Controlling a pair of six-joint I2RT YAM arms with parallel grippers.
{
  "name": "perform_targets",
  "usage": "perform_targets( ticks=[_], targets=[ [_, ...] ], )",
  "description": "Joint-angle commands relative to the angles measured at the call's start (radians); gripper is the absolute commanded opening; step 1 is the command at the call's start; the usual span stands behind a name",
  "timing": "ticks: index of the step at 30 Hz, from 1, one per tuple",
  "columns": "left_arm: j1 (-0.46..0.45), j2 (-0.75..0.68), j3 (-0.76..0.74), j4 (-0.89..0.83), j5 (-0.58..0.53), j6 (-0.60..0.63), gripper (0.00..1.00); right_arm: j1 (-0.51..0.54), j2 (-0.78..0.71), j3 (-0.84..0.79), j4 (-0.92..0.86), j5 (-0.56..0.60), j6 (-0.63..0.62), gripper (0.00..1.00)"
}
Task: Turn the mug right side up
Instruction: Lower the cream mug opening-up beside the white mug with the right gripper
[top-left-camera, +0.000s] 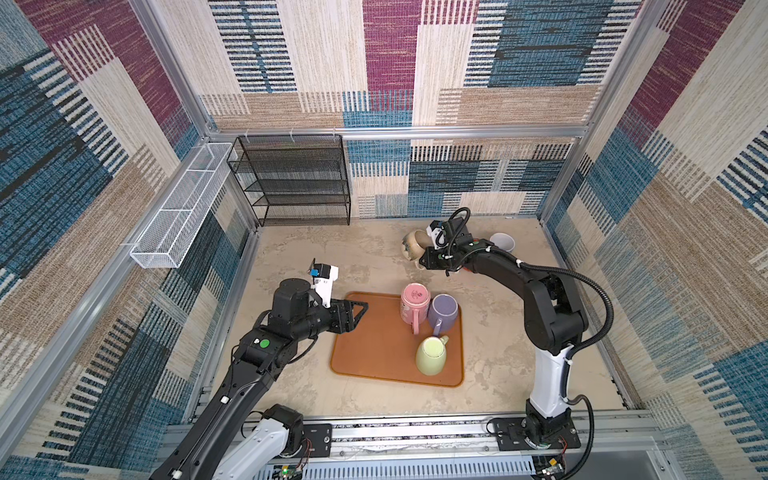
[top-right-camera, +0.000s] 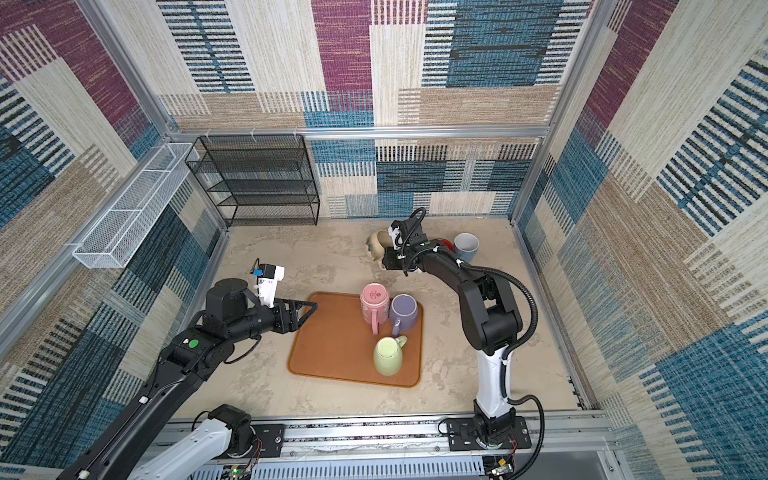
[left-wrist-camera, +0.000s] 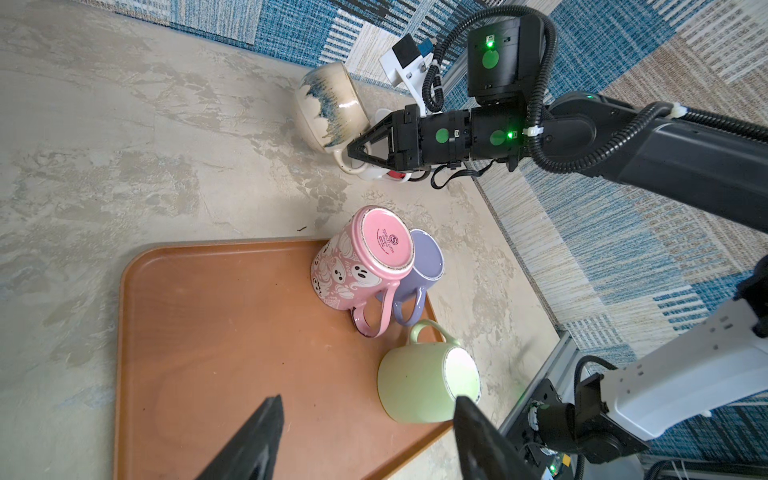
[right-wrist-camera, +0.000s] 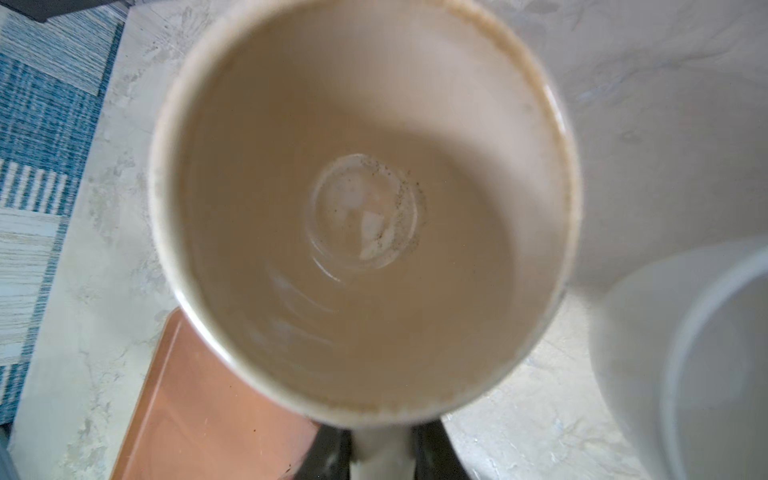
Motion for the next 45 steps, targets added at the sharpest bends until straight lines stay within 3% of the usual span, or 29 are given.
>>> perform_targets(
  ticks=[1,12,36,45],
  targets=[
    [0.003,-0.002,-0.002,-0.005,-0.002,0.020,0.69,0.016,0.010,0.030,0.002,0.109,-0.057,0.00],
    [0.006,-0.005,-0.002,-0.001,0.000,0.018,0.69,0.062,0.042,0.084,-0.102,0.273,-0.113,0.00],
    [0.014,-0.001,-0.009,0.009,0.016,0.013,0.69,0.085,0.066,0.095,-0.190,0.418,-0.157,0.00],
    [0.017,-0.002,-0.008,0.003,0.016,0.014,0.69,0.087,0.071,0.103,-0.196,0.401,-0.160,0.22]
  ],
)
